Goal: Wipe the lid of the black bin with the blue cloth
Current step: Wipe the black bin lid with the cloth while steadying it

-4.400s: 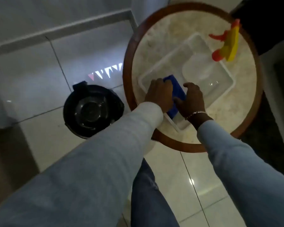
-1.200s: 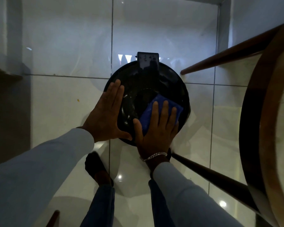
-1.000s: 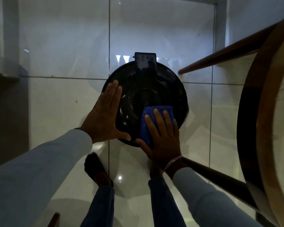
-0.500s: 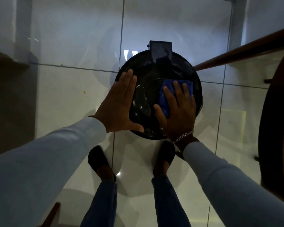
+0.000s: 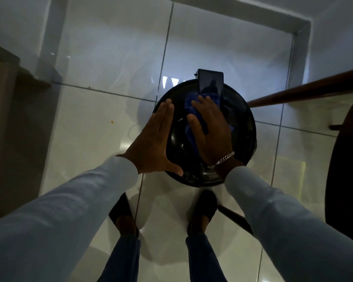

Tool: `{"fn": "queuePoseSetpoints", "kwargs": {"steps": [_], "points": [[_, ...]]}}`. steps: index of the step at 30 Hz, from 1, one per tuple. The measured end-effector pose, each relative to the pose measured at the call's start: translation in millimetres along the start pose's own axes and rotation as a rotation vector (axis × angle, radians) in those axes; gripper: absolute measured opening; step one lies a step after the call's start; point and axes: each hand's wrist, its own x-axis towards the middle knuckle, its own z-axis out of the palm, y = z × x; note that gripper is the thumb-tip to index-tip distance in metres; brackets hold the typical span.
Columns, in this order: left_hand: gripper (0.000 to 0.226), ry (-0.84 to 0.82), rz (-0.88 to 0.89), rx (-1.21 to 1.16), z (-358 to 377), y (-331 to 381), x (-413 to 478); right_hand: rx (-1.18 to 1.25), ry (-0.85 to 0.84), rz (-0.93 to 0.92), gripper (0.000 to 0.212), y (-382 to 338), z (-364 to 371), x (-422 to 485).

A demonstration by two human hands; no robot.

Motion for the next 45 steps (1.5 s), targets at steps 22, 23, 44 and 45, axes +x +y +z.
{"fn": "queuePoseSetpoints", "kwargs": {"steps": [22, 23, 44, 45], "points": [[0.072, 0.141, -0.162, 0.44, 31.7, 72.7, 50.7, -0.46, -0.111, -0.181, 0.052, 79.8, -34.0, 14.3], [0.071, 0.153, -0.131, 0.436, 33.1, 70.8, 49.6, -0.465, -0.098, -0.186, 0.052, 80.1, -33.4, 14.9], [0.071, 0.211, -0.095, 0.482, 31.5, 55.4, 39.8, -0.447, 0.004, -0.053, 0.051, 71.5, -29.6, 18.0], [0.071, 0.233, -0.094, 0.488, 36.7, 55.5, 36.3, -0.446, 0.011, -0.051, 0.051, 71.4, -29.8, 18.2]]}}
